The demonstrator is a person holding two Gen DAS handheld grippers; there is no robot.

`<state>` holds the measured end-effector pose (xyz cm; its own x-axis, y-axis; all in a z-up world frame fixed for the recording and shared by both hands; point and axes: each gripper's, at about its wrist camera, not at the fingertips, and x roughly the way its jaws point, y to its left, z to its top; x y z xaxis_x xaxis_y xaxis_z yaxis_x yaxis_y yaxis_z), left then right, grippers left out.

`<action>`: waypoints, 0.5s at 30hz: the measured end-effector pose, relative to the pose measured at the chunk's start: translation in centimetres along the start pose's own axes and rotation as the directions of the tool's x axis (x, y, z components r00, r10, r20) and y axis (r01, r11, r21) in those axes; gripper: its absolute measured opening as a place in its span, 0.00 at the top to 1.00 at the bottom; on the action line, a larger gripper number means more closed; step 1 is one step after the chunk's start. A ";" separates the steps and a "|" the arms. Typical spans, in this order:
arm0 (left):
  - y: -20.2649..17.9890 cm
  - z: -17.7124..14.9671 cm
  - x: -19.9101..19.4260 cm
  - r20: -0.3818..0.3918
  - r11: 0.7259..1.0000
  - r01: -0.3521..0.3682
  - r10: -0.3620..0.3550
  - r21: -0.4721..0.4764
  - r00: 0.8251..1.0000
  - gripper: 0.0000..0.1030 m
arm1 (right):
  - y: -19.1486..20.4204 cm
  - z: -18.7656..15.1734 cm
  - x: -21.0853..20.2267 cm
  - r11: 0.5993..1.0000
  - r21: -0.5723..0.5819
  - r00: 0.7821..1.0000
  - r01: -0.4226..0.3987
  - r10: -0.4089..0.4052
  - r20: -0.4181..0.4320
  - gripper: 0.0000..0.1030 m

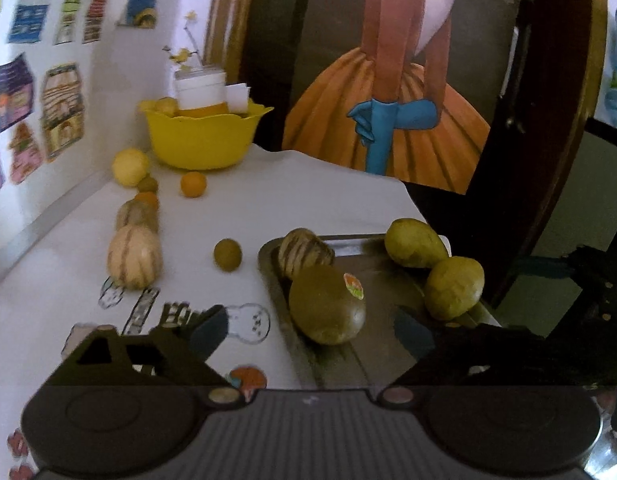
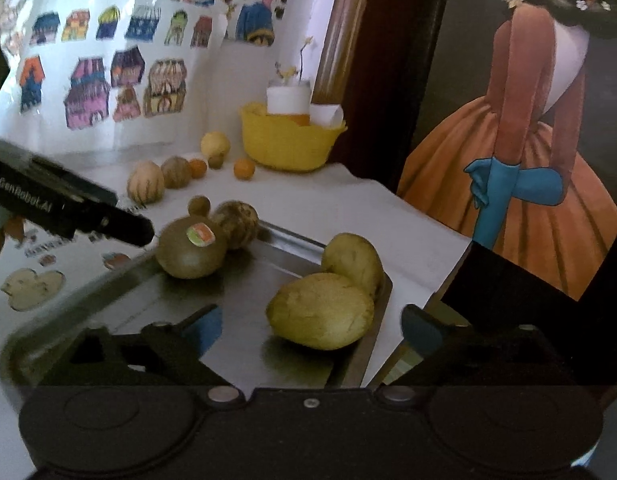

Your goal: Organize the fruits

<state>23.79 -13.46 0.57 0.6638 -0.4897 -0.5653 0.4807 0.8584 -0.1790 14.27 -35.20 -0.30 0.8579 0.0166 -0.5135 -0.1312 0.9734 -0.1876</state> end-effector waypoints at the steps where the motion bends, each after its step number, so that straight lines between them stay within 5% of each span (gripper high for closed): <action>1: 0.0 -0.3 -0.6 0.006 1.000 -0.005 0.005 -0.008 1.000 0.03 | 0.1 0.1 -0.5 1.000 0.008 1.000 0.001 -0.001 0.005 0.03; 15: -1.5 -3.5 -8.8 0.059 0.999 -0.030 0.032 -0.033 0.998 0.01 | 3.6 -0.5 -8.4 0.997 0.069 0.999 0.024 -0.025 0.020 0.01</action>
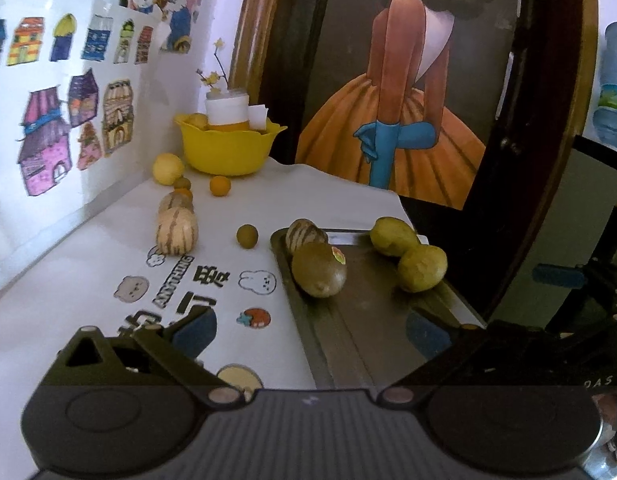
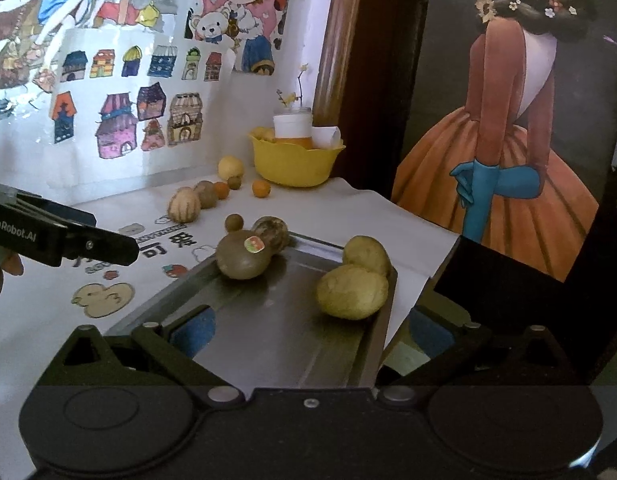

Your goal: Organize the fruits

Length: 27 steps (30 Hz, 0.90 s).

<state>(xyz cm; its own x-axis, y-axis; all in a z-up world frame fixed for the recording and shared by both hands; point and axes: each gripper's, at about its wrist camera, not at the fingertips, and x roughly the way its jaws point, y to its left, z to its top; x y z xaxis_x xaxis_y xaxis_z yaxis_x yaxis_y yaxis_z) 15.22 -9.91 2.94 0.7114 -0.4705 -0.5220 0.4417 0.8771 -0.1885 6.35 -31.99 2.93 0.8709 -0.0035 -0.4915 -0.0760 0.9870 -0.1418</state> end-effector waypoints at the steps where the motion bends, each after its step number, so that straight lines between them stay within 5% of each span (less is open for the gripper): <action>1: 0.0 -0.2 -0.6 0.001 1.000 0.000 0.000 -0.001 1.000 0.01 | 0.3 -0.1 -0.6 1.000 0.007 1.000 0.002 -0.002 -0.007 0.01; 13: 1.7 -3.3 -5.3 -0.087 1.000 0.007 -0.009 -0.023 0.996 0.01 | 3.9 -1.1 -4.3 0.994 0.094 0.979 -0.063 0.080 -0.187 0.01; 27: 6.3 -4.6 -7.3 -0.200 0.993 -0.114 0.107 -0.022 0.974 0.01 | 8.8 -0.9 -2.9 0.970 0.130 0.904 -0.206 0.239 -0.353 0.01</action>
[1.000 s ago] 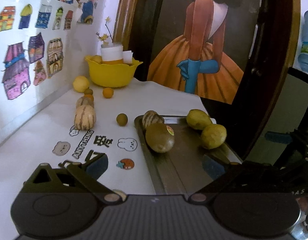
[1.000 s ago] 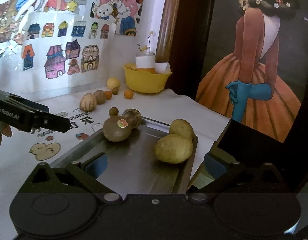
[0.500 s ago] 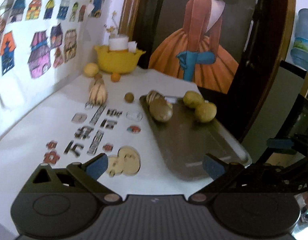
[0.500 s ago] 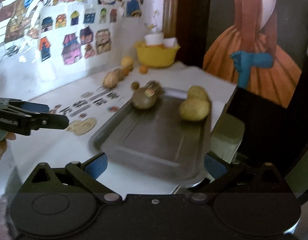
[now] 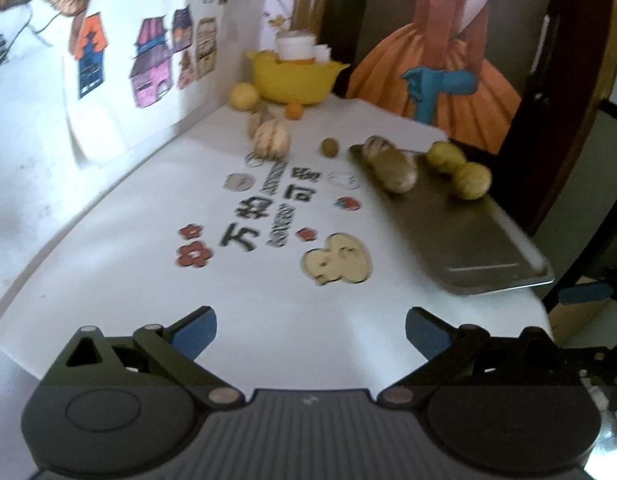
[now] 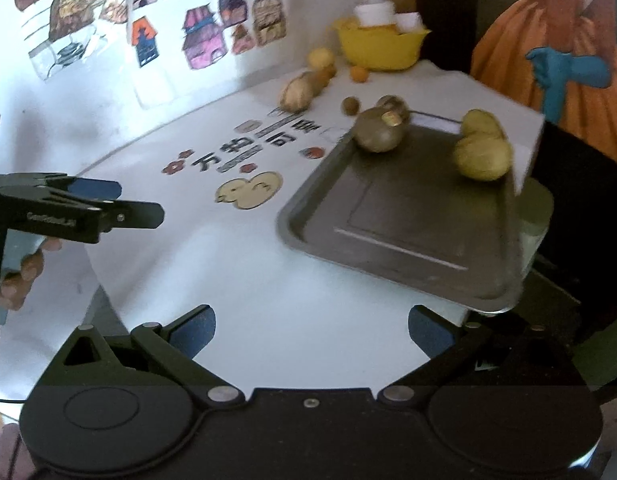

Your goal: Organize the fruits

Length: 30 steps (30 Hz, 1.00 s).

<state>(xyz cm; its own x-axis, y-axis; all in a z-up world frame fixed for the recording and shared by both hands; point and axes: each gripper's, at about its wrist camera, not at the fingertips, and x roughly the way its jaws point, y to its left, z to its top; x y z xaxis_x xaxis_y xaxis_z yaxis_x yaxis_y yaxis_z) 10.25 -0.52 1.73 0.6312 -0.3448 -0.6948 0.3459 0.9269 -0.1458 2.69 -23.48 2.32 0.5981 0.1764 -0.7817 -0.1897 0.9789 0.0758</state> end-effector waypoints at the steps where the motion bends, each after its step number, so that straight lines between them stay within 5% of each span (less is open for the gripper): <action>1: 0.3 0.0 0.1 -0.008 1.000 -0.010 0.010 0.000 1.000 0.01 | 0.3 0.2 0.2 1.000 -0.005 1.000 -0.012 0.012 -0.009 0.01; 13: 4.4 2.0 1.5 -0.045 0.992 -0.121 0.119 -0.024 0.992 0.01 | 3.0 4.9 2.4 0.988 -0.112 0.994 -0.109 0.104 -0.046 0.01; 26: 6.9 6.5 5.6 -0.031 0.988 -0.140 0.138 -0.071 0.990 0.01 | 2.4 12.1 4.7 0.925 -0.377 0.996 -0.047 0.073 0.054 0.01; 30: 6.8 8.2 7.4 0.005 0.990 -0.120 0.121 -0.070 0.993 0.01 | 0.3 14.6 7.0 0.926 -0.376 0.995 -0.027 0.062 0.082 0.01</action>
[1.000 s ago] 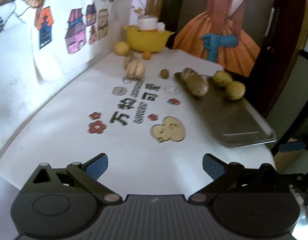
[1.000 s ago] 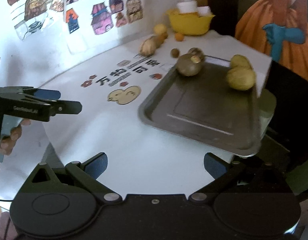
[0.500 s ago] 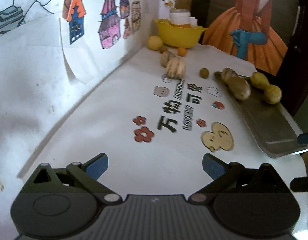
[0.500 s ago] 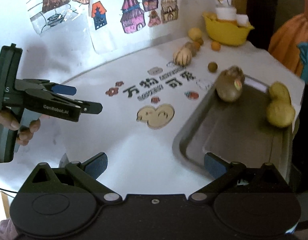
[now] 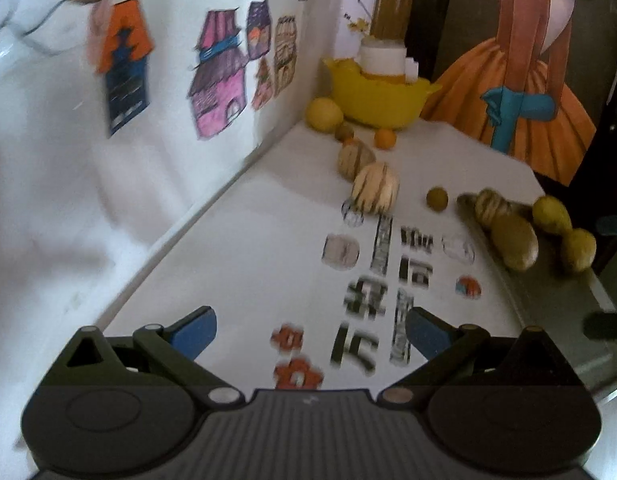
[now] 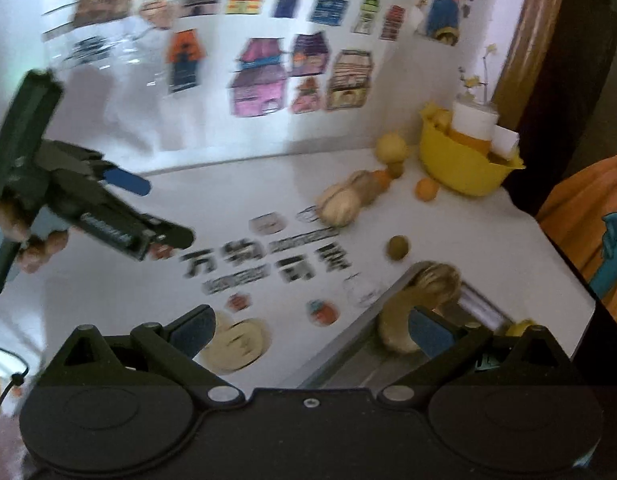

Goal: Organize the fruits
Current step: 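Grasp a striped melon with the left tool while the right tool grasps a small brown fruit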

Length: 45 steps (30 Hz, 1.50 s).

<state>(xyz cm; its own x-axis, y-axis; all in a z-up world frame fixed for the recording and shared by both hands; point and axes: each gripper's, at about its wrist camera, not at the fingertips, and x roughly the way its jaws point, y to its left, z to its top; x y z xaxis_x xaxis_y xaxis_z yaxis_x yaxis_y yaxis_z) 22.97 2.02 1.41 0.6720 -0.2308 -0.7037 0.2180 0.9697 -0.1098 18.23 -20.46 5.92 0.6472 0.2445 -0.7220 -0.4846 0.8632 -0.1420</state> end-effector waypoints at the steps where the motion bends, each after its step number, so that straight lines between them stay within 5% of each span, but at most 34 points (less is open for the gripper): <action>1: -0.2 0.4 0.5 0.007 1.000 0.007 -0.007 0.005 1.000 0.01 | -1.0 0.4 0.8 1.000 0.007 1.000 0.005 -0.005 0.000 0.01; 12: -1.6 4.5 6.2 0.057 0.998 0.058 -0.058 0.002 0.997 0.01 | -7.7 2.1 8.5 0.999 -0.049 1.000 0.017 -0.016 0.011 0.01; 19: -2.2 6.4 8.9 0.082 0.993 0.115 -0.114 -0.013 0.990 0.01 | -7.7 3.1 11.7 0.965 -0.259 1.000 0.028 -0.028 0.005 0.06; 24: -2.0 7.1 10.7 0.075 0.990 0.137 -0.135 -0.024 0.988 0.01 | -8.2 3.7 13.2 0.959 -0.282 0.999 -0.010 0.001 -0.035 0.10; 30: -2.1 7.7 12.1 0.081 0.984 0.173 -0.169 -0.044 0.982 0.02 | -8.7 4.5 15.2 0.963 -0.266 0.997 -0.032 0.013 -0.074 0.22; 40: -2.6 8.3 13.5 0.088 0.978 0.204 -0.200 -0.045 0.976 0.22 | -8.9 4.8 17.1 0.961 -0.269 0.992 -0.062 0.030 -0.124 0.51; 45: -2.7 8.5 14.2 0.078 0.975 0.218 -0.214 -0.049 0.974 0.31 | -9.1 5.0 17.7 0.966 -0.247 0.989 -0.076 0.042 -0.139 0.56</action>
<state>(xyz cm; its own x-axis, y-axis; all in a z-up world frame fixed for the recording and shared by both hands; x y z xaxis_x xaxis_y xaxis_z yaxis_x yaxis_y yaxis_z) 37.90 -4.56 -2.31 0.6632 -0.4381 -0.6068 0.3245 0.8989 -0.2944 37.01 -21.78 -2.17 0.5383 0.2167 -0.8144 -0.6626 0.7059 -0.2501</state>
